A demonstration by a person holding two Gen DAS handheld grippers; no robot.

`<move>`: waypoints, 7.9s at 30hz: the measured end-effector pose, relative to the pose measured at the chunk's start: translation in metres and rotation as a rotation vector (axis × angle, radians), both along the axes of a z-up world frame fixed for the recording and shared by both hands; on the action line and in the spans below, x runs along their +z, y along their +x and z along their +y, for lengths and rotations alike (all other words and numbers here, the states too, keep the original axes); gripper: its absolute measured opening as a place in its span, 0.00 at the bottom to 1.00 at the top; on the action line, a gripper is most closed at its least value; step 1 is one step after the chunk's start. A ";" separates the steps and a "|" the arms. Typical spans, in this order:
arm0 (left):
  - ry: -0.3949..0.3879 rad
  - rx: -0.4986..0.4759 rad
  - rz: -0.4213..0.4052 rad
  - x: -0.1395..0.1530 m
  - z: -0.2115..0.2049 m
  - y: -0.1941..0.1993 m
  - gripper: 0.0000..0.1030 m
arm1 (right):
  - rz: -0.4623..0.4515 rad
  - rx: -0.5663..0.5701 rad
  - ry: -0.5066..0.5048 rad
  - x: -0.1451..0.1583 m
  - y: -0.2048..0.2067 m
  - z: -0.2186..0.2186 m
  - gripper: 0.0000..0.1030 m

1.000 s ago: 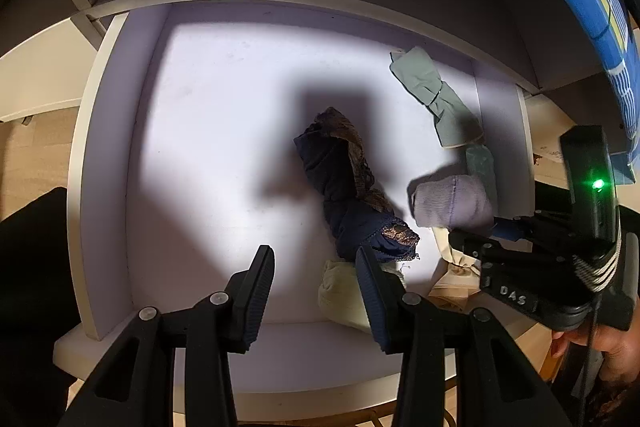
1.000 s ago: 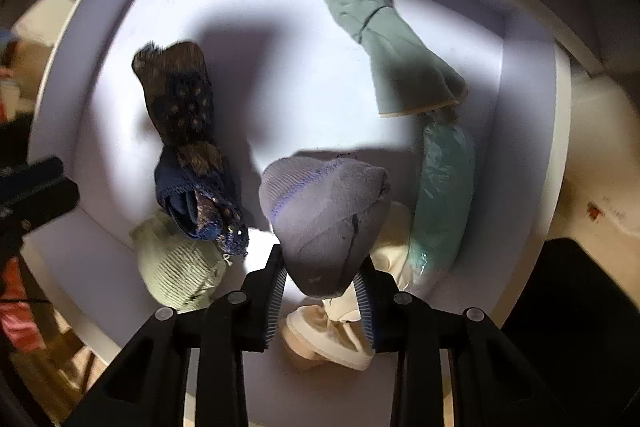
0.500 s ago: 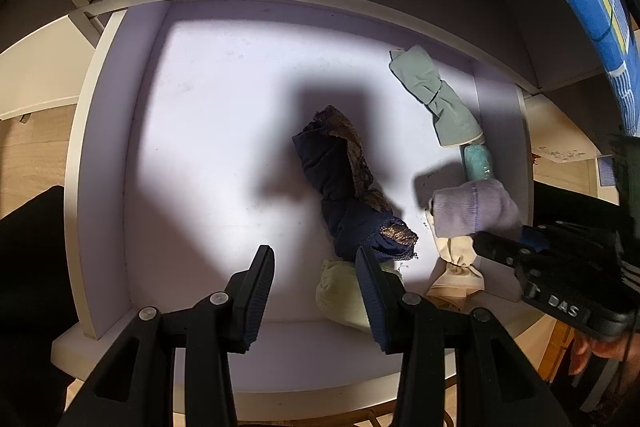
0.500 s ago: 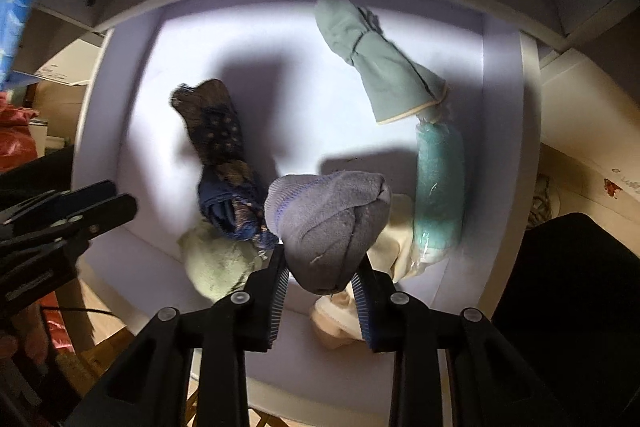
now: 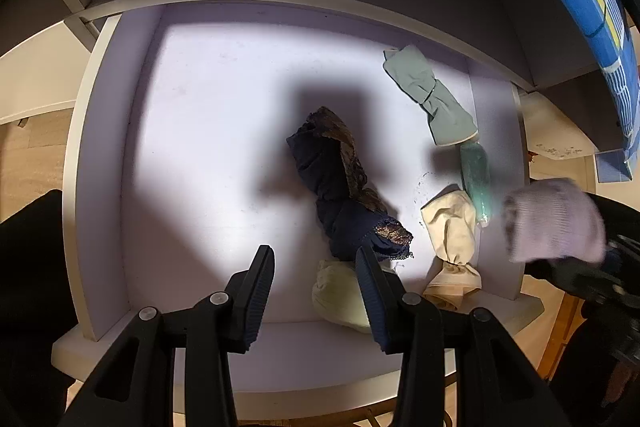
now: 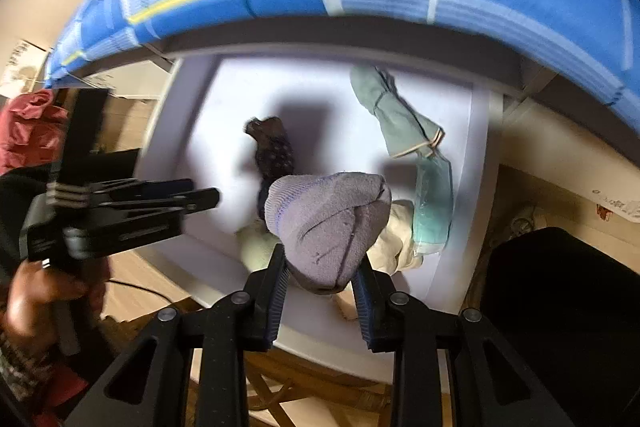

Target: Organize soft objects

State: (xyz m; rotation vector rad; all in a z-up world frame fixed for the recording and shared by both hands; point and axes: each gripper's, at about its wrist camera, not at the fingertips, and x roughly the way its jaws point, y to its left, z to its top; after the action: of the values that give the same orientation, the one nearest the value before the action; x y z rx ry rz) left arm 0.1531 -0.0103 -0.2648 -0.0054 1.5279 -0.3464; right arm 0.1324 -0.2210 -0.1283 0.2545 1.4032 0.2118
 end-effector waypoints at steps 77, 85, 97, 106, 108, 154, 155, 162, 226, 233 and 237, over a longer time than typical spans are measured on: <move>-0.073 0.072 0.029 0.001 0.012 0.013 0.41 | -0.457 0.007 -0.139 0.165 0.106 -0.003 0.30; -0.089 0.069 0.033 0.002 0.012 0.013 0.41 | -0.442 0.021 -0.192 0.159 0.166 0.007 0.30; -0.117 0.051 0.035 0.008 0.005 0.013 0.41 | -0.277 0.114 -0.405 0.128 0.234 0.036 0.39; -0.111 0.049 0.041 0.005 0.003 0.014 0.41 | -0.260 0.050 -0.398 0.120 0.237 0.013 0.38; -0.105 0.052 0.040 0.004 0.003 0.014 0.41 | -0.285 0.055 -0.372 0.121 0.231 0.011 0.39; -0.084 0.150 0.071 -0.024 0.018 0.015 0.44 | -0.083 0.046 -0.213 -0.028 0.027 0.008 0.47; -0.092 0.156 0.078 -0.025 0.016 0.017 0.50 | -0.065 0.047 -0.204 -0.032 0.027 0.009 0.48; -0.107 0.181 0.118 -0.042 -0.009 0.032 0.57 | 0.002 0.016 -0.206 -0.048 0.027 0.007 0.54; -0.282 -0.213 -0.419 0.224 0.005 -0.013 0.28 | 0.103 -0.071 -0.130 -0.070 0.029 -0.012 0.55; -0.280 -0.194 -0.511 0.267 0.000 0.016 0.28 | 0.100 -0.070 -0.127 -0.068 0.030 -0.011 0.55; -0.219 -0.165 -0.564 0.282 -0.002 0.048 0.28 | 0.100 -0.064 -0.129 -0.069 0.030 -0.009 0.55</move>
State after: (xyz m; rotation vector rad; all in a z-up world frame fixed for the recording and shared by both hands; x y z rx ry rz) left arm 0.2008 -0.0119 0.0175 0.0429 0.9289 -0.5909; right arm 0.1620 -0.2304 -0.1969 0.2052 1.4986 0.0566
